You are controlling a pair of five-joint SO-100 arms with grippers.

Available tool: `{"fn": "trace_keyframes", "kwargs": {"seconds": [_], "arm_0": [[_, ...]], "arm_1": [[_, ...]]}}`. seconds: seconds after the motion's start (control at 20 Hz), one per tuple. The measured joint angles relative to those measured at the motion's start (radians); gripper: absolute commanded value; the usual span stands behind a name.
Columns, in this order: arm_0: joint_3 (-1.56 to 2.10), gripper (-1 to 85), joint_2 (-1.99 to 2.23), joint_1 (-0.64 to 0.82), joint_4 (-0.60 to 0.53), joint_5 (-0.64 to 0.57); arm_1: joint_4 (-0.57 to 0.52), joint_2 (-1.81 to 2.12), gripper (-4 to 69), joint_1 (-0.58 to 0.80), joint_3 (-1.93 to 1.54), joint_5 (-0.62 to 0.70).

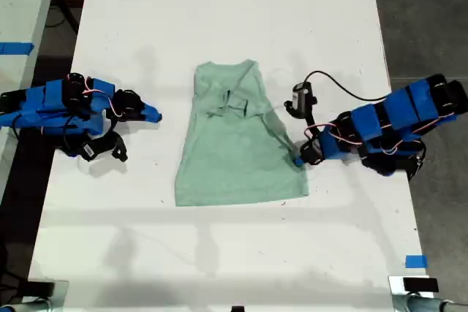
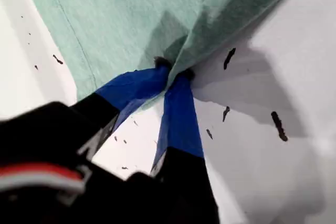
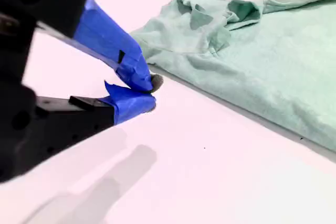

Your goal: Fold t shirt

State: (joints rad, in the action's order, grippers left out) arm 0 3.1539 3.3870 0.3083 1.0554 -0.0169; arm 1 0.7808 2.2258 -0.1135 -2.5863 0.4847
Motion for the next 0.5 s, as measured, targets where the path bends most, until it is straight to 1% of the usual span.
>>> {"fn": "trace_keyframes", "kwargs": {"seconds": [0.1, 0.2, 0.3, 0.35, 0.4, 0.45, 0.5], "arm_0": [[0.0, 0.0, 0.0, -0.005, 0.0, 0.0], [0.0, 0.0, 0.0, -0.006, 0.0, 0.0], [0.0, 0.0, 0.014, -0.006, 0.0, 0.0], [0.0, 0.0, 0.025, -0.006, 0.003, 0.0], [0.0, 0.0, 0.029, -0.006, 0.006, 0.0], [0.0, 0.0, 0.029, -0.006, 0.009, 0.0], [0.0, 0.0, 0.032, -0.006, 0.009, 0.0]], "arm_1": [[0.106, 0.003, 1.2, -0.012, 0.052, 0.005], [0.285, -0.017, 1.2, -0.012, 0.215, 0.018], [0.482, -0.123, 1.2, -0.012, 0.479, 0.032], [0.543, -0.196, 1.2, -0.012, 0.617, 0.037], [0.563, -0.282, 1.2, -0.011, 0.744, 0.038], [0.557, -0.373, 1.2, -0.009, 0.854, 0.04], [0.518, -0.465, 1.2, -0.008, 0.93, 0.041]]}}
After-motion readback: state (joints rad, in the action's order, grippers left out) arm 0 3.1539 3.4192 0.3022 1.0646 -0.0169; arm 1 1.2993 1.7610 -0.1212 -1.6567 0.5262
